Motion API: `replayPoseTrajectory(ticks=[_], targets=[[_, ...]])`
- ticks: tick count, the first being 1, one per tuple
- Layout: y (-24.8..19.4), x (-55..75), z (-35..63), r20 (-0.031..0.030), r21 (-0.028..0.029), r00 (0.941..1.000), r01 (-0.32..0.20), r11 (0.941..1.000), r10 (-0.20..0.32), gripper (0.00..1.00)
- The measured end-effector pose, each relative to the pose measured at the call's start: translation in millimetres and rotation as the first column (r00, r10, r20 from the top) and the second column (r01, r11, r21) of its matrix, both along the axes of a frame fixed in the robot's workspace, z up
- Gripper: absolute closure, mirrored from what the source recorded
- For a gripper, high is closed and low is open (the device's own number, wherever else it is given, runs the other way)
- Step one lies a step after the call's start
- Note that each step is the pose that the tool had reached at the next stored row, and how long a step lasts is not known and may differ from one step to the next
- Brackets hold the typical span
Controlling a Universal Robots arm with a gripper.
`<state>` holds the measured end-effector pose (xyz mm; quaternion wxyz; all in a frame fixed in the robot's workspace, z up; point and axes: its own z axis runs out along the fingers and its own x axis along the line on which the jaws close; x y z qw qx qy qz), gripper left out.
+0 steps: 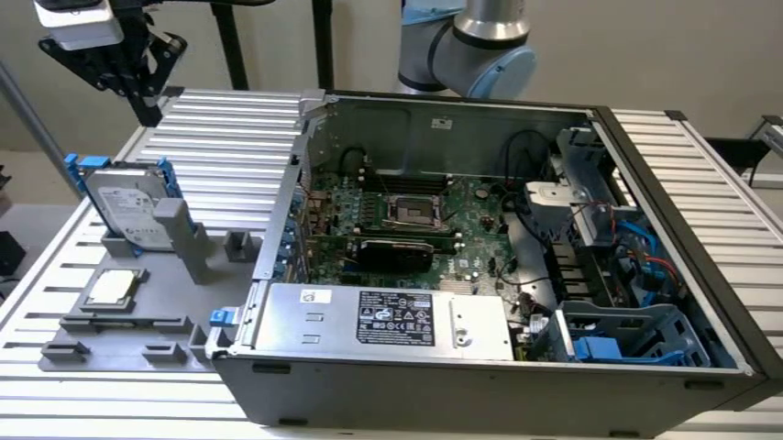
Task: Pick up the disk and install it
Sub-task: 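Reach for the disk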
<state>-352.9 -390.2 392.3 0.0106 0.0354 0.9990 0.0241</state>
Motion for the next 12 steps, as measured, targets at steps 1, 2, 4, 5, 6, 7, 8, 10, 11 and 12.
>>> replayPoseTrajectory(ticks=[1, 2, 4, 5, 6, 7, 8, 10, 11, 12], targets=[[0.3, -4.4, 0.0, -0.0001, -0.0001, 1.0000, 0.000, 1.0000, 0.000, 0.89], [0.6, -9.0, -0.1, -0.0001, -0.0001, 1.0000, 0.000, 1.0000, 0.000, 0.89], [1.1, -18.2, -0.3, 0.0000, 0.0000, 1.0000, 0.000, 1.0000, 0.000, 0.89], [1.4, -22.7, -0.4, 0.0000, 0.0000, 1.0000, 0.000, 1.0000, 0.000, 0.89], [1.7, -27.4, -0.5, 0.0000, -0.0001, 1.0000, 0.000, 1.0000, 0.000, 0.89], [1.9, -31.9, -0.6, -0.0002, -0.0001, 1.0000, 0.000, 1.0000, 0.000, 0.89], [2.2, -36.1, -0.8, -0.0001, 0.0000, 1.0000, 0.000, 1.0000, 0.000, 0.89], [2.6, -45.2, -1.2, -0.0001, -0.0001, 1.0000, 0.000, 1.0000, 0.000, 0.89], [2.8, -50.1, -1.4, -0.0001, -0.0001, 1.0000, 0.000, 1.0000, 0.000, 0.89], [3.0, -54.6, -1.7, 0.0000, 0.0000, 1.0000, 0.000, 1.0000, 0.000, 0.89]])
